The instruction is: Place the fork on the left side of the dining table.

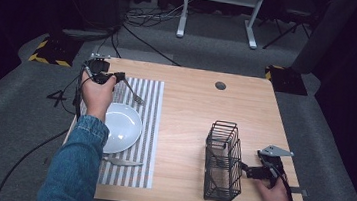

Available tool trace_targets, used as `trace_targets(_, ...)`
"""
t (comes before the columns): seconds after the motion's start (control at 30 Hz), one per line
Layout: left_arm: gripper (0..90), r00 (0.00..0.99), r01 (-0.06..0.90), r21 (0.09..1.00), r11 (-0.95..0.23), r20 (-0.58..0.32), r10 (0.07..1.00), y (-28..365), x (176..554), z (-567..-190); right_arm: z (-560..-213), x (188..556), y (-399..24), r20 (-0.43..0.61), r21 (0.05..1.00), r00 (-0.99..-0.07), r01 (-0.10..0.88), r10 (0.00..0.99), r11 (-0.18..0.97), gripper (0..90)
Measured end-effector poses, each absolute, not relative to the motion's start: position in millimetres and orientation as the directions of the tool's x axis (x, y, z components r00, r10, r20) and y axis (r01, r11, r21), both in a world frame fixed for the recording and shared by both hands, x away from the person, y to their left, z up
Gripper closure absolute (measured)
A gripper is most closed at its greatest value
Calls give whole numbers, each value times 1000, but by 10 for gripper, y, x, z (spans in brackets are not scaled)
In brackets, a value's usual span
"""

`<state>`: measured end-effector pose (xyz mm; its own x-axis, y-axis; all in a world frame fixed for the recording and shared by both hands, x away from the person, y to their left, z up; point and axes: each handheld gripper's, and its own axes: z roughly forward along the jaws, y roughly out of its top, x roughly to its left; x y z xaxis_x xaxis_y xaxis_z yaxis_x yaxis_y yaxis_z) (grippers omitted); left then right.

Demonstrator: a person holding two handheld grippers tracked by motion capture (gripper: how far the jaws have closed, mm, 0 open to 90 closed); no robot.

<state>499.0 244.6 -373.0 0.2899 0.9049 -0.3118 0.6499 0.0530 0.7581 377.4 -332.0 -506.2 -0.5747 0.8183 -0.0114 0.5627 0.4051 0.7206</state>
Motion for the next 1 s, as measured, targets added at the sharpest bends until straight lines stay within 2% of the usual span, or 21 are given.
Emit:
trace_targets(0.3, 830, 273, 640, 768, 38, -273, 922, 2488, 5022, -3767, -5062, 3774, -3320, -12, 721, -575, 563, 818, 405, 64)
trace_targets(0.5, 752, 236, 647, 762, 31, -239, 942, 2587, 5058, -3831, -5062, 3774, -3320, -11, 720, -575, 563, 818, 405, 64)
trace_targets(0.7, 640, 207, 655, 754, 50, -243, 948, 2661, 5087, -3915, -5062, 3774, -3320, -12, 721, -575, 562, 818, 405, 64)
trace_targets(0.77, 591, 191, 653, 756, 39, -215, 958, 2663, 5089, -3932, -5062, 3774, -3320, -12, 721, -575, 562, 818, 405, 64)
trace_targets(0.83, 573, 177, 658, 752, 21, -182, 967, 2663, 5092, -3947, -5062, 3774, -3320, -12, 721, -575, 562, 818, 405, 64)
trace_targets(1.0, 571, 159, 663, 748, 37, -190, 969, 2719, 5100, -4011, -5062, 3774, -3320, -11, 720, -574, 563, 819, 405, 64)
